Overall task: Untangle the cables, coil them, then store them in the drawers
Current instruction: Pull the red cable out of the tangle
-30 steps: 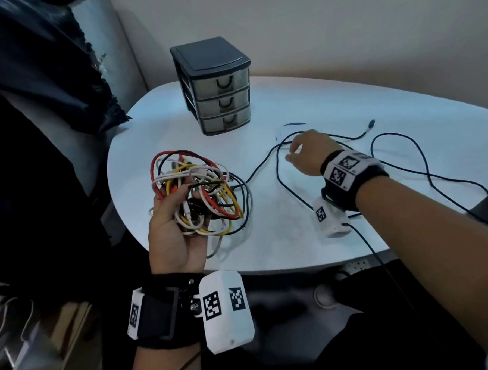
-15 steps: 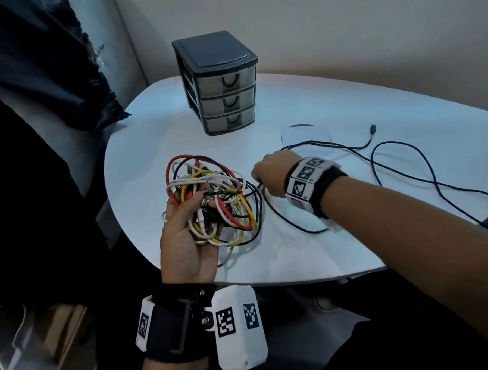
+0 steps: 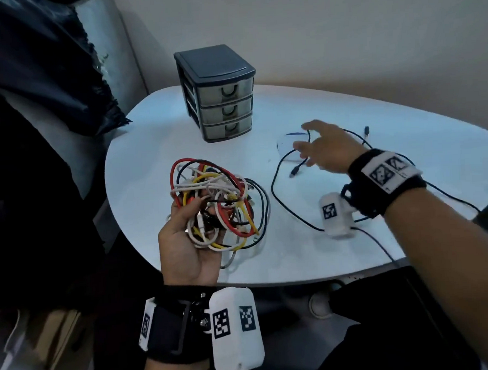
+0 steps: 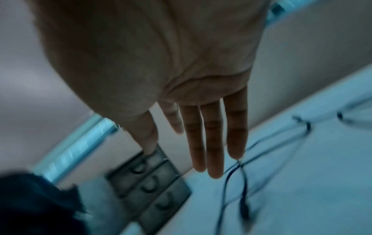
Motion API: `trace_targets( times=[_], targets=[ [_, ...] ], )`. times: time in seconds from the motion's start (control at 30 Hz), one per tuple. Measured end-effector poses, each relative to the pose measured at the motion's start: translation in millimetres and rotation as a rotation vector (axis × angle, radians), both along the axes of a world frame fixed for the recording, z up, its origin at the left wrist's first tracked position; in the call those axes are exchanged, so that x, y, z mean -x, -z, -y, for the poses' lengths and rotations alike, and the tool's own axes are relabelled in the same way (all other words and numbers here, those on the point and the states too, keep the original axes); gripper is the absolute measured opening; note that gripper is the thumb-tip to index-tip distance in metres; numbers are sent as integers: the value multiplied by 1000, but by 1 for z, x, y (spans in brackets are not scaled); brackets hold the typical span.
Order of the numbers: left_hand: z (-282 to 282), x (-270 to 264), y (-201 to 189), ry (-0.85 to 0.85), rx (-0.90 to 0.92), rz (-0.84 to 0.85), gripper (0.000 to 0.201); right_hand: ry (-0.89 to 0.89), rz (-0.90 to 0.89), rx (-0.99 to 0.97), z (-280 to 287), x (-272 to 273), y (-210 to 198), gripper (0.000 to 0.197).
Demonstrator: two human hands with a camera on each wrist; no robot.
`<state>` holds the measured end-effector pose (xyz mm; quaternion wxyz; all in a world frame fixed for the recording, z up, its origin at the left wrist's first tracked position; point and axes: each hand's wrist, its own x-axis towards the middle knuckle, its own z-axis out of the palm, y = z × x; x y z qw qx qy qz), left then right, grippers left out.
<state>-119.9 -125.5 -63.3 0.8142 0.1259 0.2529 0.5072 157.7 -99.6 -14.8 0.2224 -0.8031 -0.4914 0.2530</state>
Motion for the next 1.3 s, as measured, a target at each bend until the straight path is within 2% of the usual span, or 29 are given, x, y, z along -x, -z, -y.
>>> trace_targets(
  times=[0.03, 0.1, 0.13, 0.2, 0.27, 0.33, 0.37, 0.4, 0.5, 0.57, 0.63, 0.7, 0.8, 0.9, 0.97, 1.07, 1.17, 1.23, 1.3],
  targets=[
    [1, 1, 1, 19, 9, 31, 57, -4, -163, -37, 11, 17, 4, 53],
    [4, 1, 4, 66, 19, 63, 76, 2, -322, -79, 34, 45, 19, 50],
    [6, 1, 6, 96, 2, 84, 70, 40, -369, -115, 44, 56, 28, 51],
    [13, 0, 8, 111, -30, 151, 37, 212, -567, -182, 63, 74, 41, 54],
    [21, -5, 8, 86, -41, 165, 25, 360, -944, -206, 79, 88, 49, 57],
    [27, -8, 9, 117, -51, 157, 32, 365, -1326, -250, 95, 101, 50, 63],
    [28, -10, 9, 147, -54, 147, 37, 357, -1441, -286, 102, 106, 49, 62],
    [29, -12, 9, 173, -61, 109, 35, 354, -1477, -333, 107, 110, 50, 58],
    [35, -21, 3, 231, -108, -67, 42, 409, -1289, -457, 112, 115, 57, 32],
    [37, -26, 1, 231, -98, -118, 47, 487, -1195, -532, 117, 111, 57, 21],
    [36, -29, 0, 240, -85, -204, 51, 479, -1136, -604, 126, 104, 52, 21],
    [38, -29, -4, 308, -119, -292, 63, 414, -1040, -647, 135, 100, 46, 23],
    [45, -33, 2, 424, -272, -441, 79, 287, -902, -670, 143, 103, 39, 28],
    [46, -32, 13, 371, -331, -535, 62, 174, -870, -641, 148, 105, 32, 23],
    [43, -27, 19, 325, -338, -527, 62, 173, -850, -642, 151, 105, 28, 13],
    [39, -18, 24, 260, -400, -534, 68, 223, -848, -658, 153, 102, 27, 35],
    [32, -8, 26, 280, -434, -550, 58, 369, -962, -662, 149, 99, 31, 49],
    [30, -2, 25, 326, -452, -542, 50, 427, -1025, -655, 148, 97, 33, 43],
    [29, 2, 24, 367, -454, -506, 46, 423, -985, -614, 148, 93, 37, 24]
  ],
)
